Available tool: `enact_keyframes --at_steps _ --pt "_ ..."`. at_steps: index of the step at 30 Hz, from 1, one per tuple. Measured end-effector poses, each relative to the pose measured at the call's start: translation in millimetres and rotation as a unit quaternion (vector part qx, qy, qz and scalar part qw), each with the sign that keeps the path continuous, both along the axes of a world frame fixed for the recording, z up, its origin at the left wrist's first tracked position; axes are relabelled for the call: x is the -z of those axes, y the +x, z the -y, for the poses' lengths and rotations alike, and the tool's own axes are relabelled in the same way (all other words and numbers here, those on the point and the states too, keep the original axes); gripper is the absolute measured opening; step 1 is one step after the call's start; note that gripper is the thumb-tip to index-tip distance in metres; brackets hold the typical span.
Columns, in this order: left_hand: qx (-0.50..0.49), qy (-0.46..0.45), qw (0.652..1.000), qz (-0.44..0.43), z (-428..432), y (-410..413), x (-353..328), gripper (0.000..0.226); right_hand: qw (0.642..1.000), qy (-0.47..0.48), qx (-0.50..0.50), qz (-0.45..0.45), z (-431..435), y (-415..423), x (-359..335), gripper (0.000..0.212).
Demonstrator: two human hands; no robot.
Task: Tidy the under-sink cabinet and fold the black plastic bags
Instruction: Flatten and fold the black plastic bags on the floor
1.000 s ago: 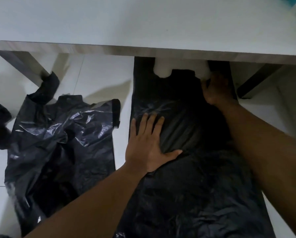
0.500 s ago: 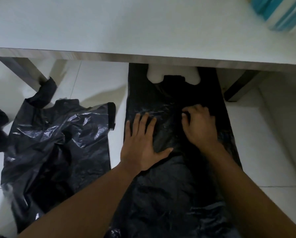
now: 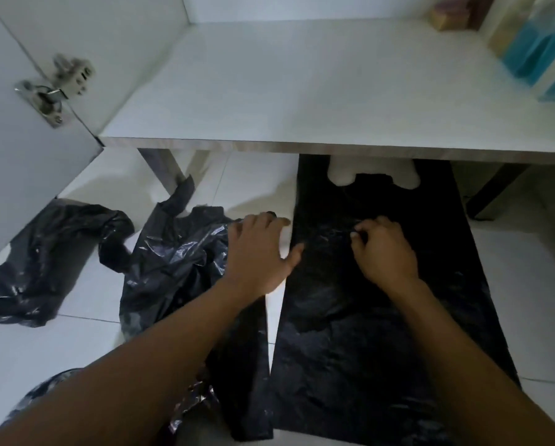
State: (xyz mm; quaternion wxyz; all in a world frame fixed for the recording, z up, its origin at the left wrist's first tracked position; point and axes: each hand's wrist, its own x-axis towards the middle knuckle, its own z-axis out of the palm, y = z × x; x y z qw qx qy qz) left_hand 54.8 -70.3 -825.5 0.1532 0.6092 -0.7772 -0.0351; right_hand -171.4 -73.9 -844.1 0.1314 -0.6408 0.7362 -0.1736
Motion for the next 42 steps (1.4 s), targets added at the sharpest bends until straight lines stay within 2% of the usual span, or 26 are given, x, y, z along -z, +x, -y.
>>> enact_keyframes --at_steps 2,4,8,10,12,14,16,18,20,23,25,26,28,30,32,33,35,36,38,40,42 --pt "-0.112 0.0 0.993 -0.042 6 40 -13 0.043 0.99 0.005 -0.039 0.136 1 40 -8 0.023" --pt "-0.227 0.04 0.97 -0.083 11 82 -19 0.039 0.969 0.051 -0.065 0.233 5 78 -9 0.027" --pt "-0.398 0.176 0.897 -0.072 11 158 -5 0.047 0.948 0.091 -0.072 0.296 18 130 -5 0.057" --pt "-0.419 0.225 0.875 -0.086 9 181 5 0.047 0.925 0.101 -0.038 0.365 26 142 -3 0.059" --pt "-0.404 0.242 0.874 -0.123 7 193 12 0.038 0.904 0.111 -0.024 0.412 31 149 1 0.054" --pt "-0.415 0.235 0.867 -0.143 5 198 11 0.022 0.892 0.11 -0.043 0.436 32 154 5 0.036" --pt "-0.432 0.212 0.863 -0.152 4 201 11 0.015 0.879 0.098 -0.065 0.463 31 156 3 0.009" --pt "-0.433 0.18 0.865 -0.177 5 200 8 0.017 0.847 0.084 -0.075 0.519 31 155 -2 0.015" --pt "-0.426 0.133 0.865 -0.228 7 195 2 0.021 0.805 0.068 -0.076 0.585 34 151 -12 0.026" --pt "-0.405 0.063 0.864 -0.294 12 185 -10 0.023 0.759 0.06 -0.06 0.646 37 139 -28 0.044" --pt "-0.392 0.035 0.863 -0.315 15 177 -17 0.04 0.733 0.07 -0.053 0.675 36 129 -38 0.051" --pt "-0.389 0.031 0.867 -0.311 15 172 -22 0.047 0.732 0.076 -0.044 0.676 34 124 -42 0.05" --pt "-0.389 0.033 0.869 -0.303 18 162 -28 0.054 0.759 0.085 -0.007 0.645 31 116 -44 0.043" --pt "-0.385 0.071 0.857 -0.335 22 152 -36 0.063 0.785 0.096 0.056 0.609 28 104 -42 0.036" --pt "-0.357 0.151 0.814 -0.432 29 142 -45 0.071 0.793 0.097 0.099 0.593 24 86 -44 0.036" --pt "-0.325 0.207 0.783 -0.488 32 136 -51 0.065 0.795 0.09 0.107 0.591 21 75 -50 0.035" --pt "-0.223 0.319 0.739 -0.55 32 119 -71 0.035 0.78 0.061 0.122 0.61 12 51 -70 0.034" --pt "-0.18 0.356 0.731 -0.554 32 110 -81 0.031 0.766 0.039 0.125 0.63 7 37 -82 0.037" --pt "-0.104 0.389 0.717 -0.569 34 99 -98 0.051 0.751 -0.014 0.1 0.653 -7 11 -108 0.051" --pt "-0.021 0.398 0.691 -0.603 32 87 -115 0.06 0.757 -0.062 0.072 0.647 -20 -12 -129 0.069" --pt "0.037 0.397 0.68 -0.615 31 72 -123 0.061 0.779 -0.127 0.04 0.613 -31 -35 -141 0.08"
